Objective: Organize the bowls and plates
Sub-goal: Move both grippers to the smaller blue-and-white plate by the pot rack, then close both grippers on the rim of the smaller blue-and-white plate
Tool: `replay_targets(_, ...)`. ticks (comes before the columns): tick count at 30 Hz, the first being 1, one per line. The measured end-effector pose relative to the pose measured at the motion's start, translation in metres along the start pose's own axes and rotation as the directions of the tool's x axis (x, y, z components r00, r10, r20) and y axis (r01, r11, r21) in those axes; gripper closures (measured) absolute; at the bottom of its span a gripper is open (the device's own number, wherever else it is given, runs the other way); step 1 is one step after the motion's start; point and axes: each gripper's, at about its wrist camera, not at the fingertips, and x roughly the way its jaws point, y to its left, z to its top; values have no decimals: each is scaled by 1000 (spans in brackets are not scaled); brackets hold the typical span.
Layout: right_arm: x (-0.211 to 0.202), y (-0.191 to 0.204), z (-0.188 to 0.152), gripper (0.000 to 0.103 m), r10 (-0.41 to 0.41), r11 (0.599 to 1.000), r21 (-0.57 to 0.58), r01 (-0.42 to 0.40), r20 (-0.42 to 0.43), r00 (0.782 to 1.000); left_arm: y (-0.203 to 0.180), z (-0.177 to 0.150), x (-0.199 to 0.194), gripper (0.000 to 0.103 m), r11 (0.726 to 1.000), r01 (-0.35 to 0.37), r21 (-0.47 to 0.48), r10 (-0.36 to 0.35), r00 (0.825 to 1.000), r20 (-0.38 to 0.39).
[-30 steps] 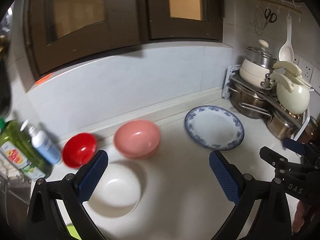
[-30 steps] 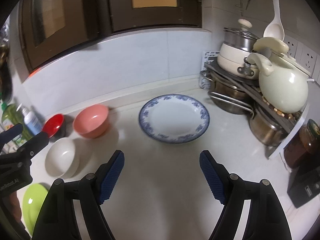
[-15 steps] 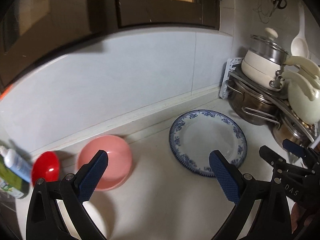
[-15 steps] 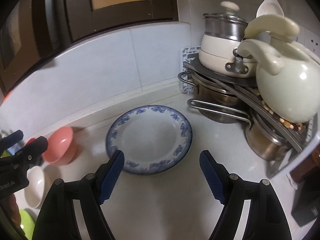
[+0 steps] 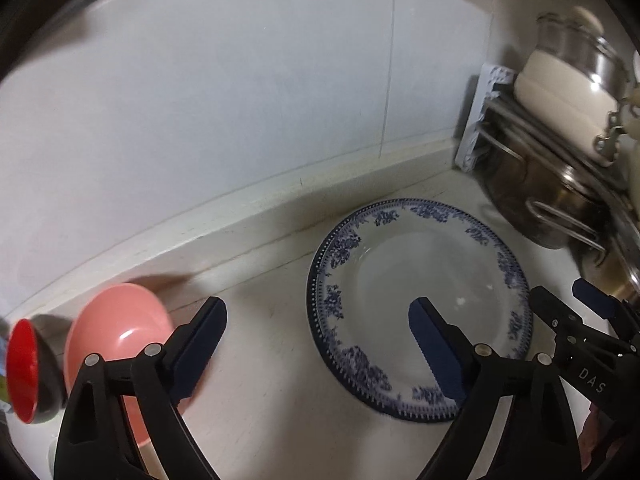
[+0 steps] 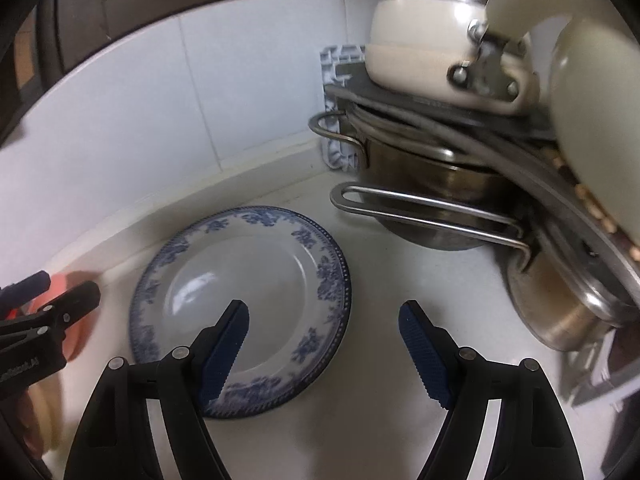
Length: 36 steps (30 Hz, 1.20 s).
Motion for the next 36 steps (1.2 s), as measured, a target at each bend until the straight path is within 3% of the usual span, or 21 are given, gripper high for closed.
replay_targets(8, 40, -8, 4, 26, 0, 1000, 26, 1, -50, 999, -4, 4, 43, 21, 1000, 27, -2, -27, 997, -70)
replay_targets(28, 75, -12, 10, 57, 27, 999, 40, -22, -132, 991, 0, 7, 74, 52, 998, 62, -9, -62, 985, -159)
replay_targets(36, 74, -9, 12, 67, 11, 1000, 24, -8, -139, 990, 7, 10, 74, 66, 998, 48, -35, -53, 987, -152)
